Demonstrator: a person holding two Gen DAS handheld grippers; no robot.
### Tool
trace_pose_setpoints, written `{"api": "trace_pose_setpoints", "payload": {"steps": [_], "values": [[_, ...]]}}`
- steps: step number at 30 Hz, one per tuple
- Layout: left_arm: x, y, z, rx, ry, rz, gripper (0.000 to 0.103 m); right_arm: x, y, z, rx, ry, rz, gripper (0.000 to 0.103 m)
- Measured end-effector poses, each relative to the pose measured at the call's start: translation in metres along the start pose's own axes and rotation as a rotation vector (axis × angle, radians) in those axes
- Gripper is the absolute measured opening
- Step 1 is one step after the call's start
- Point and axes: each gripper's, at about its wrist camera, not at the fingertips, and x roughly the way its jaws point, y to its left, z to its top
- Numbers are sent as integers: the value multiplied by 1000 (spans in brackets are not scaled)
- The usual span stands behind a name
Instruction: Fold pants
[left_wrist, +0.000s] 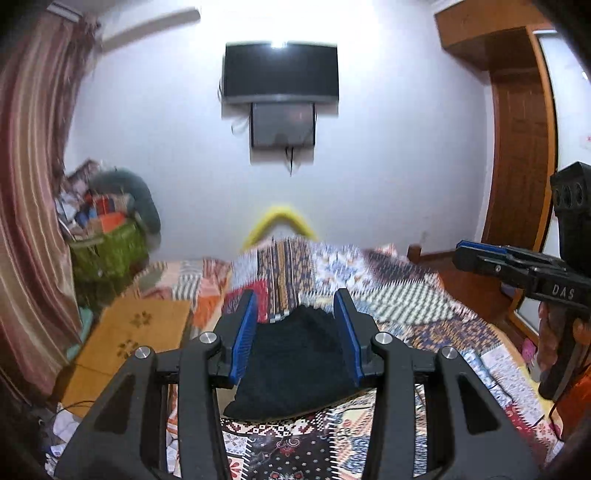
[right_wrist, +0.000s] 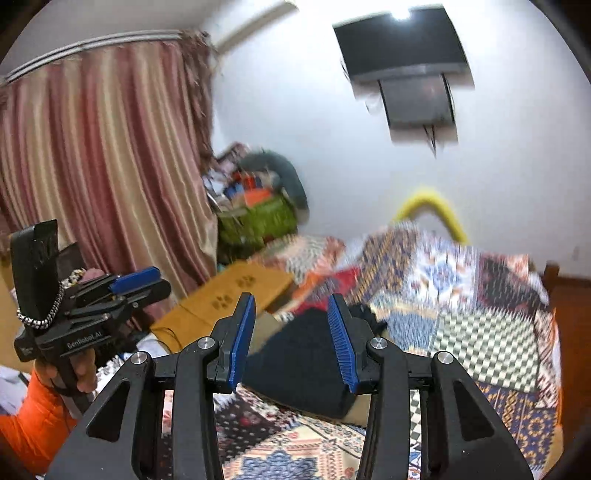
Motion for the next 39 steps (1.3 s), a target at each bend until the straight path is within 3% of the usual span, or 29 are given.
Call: {"api": "trace_pose_setpoints", "payload": {"steps": [9,11,14,16,17,20,23,27,39], "values": [[-89,-25,-5,-41,-146,19,44,-69,64,-12,-63,-163,-8,38],[-99,-28,-8,-49,-151,-3,59,-79,73,-16,-71,-180,-27,39],[-113,-32,-14,-59,-169,8,68,-91,78,-24,-45,-222,-61,62],[-121,-34,-17,-60,-170,25,75,-95,79,-26,-35,-229,-75,65],[-122,-35,-18,-62,-173,33,84,-96,80,-27,-34,-223,-81,66],[-134,-35,-25,-67,-206,75,97,-96,80,-26,-33,-219,-105,81],[-139,-35,-29,-55,-216,112,101,-102,87,-26,-46,-220,-122,91],[-142,-34,-31,-61,-208,106,102,-103,90,-28,-57,-225,-129,102],[-148,-38,-36,-52,-216,101,102,-104,90,-38,-53,-215,-150,102]]}}
